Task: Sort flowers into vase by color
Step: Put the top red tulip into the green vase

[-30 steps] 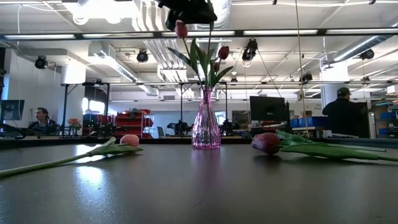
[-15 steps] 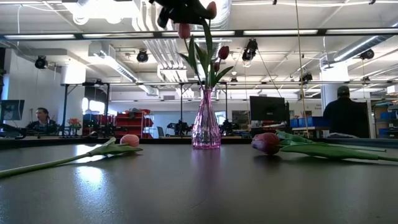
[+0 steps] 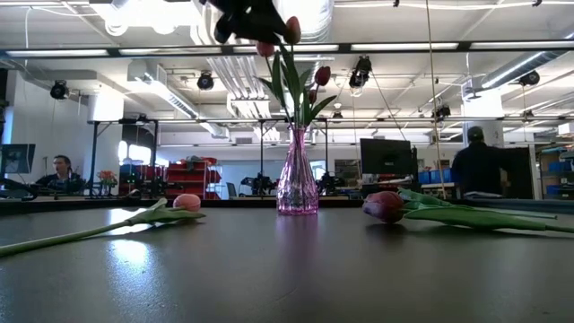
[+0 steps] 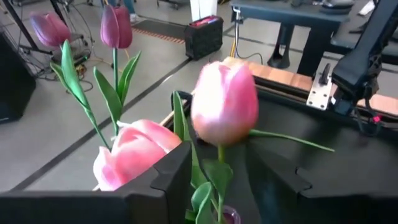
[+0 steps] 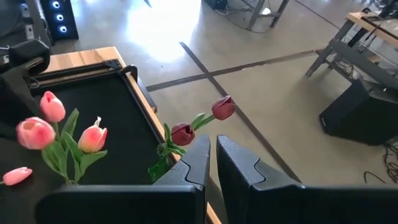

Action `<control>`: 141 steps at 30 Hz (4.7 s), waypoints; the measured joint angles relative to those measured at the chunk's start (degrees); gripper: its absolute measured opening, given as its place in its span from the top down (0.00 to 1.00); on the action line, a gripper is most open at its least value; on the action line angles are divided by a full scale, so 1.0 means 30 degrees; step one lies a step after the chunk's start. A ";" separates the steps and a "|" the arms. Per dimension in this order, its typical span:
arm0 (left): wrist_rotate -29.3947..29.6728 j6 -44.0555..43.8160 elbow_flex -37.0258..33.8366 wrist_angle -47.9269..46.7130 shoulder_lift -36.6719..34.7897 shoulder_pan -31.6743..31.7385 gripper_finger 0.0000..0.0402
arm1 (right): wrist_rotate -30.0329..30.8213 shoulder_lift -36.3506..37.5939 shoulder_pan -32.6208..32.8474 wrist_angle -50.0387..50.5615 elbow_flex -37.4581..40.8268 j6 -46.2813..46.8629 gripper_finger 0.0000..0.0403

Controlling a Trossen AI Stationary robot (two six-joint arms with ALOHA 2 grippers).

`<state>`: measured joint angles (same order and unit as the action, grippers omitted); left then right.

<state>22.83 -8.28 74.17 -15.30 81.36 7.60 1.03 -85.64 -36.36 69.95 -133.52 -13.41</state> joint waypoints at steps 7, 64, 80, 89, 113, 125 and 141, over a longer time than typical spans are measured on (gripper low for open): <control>-0.0446 -0.0552 0.0965 -0.3299 -0.0095 0.0007 0.58 | 0.0001 -0.0134 0.0080 0.0001 0.0015 -0.0008 0.94; -0.0605 -0.4125 -0.8365 -0.1418 -1.0127 -0.0838 1.00 | -0.3767 -0.0530 -0.3884 -0.8696 2.6131 0.7335 0.47; -0.0293 -0.4422 -0.8365 -0.1814 -1.0280 -0.0823 1.00 | -0.2346 -0.4035 -0.4014 -0.8888 2.4726 0.8307 0.70; -0.0207 -0.4642 -0.8365 -0.1811 -1.0280 -0.0831 1.00 | -0.2371 -0.0901 -0.4022 -0.8961 2.2869 0.7982 0.97; 0.1347 -0.4917 -0.6953 -0.1540 -1.1239 -0.0765 1.00 | -0.5075 0.6019 -0.4962 -3.5969 2.5267 1.1204 0.98; 0.1741 -0.5061 -0.6878 -0.1520 -1.1205 -0.0743 1.00 | -0.4989 0.4923 -0.2468 -3.9197 2.5282 0.9454 0.98; 0.1785 -0.4908 -0.6878 -0.1817 -1.1205 -0.0714 1.00 | -0.7256 -0.0591 -0.0686 -3.2066 1.7545 0.2673 0.98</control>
<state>28.18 -23.00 53.54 -20.75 47.75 5.45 -20.73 -87.41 -38.42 -26.24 -80.88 -5.39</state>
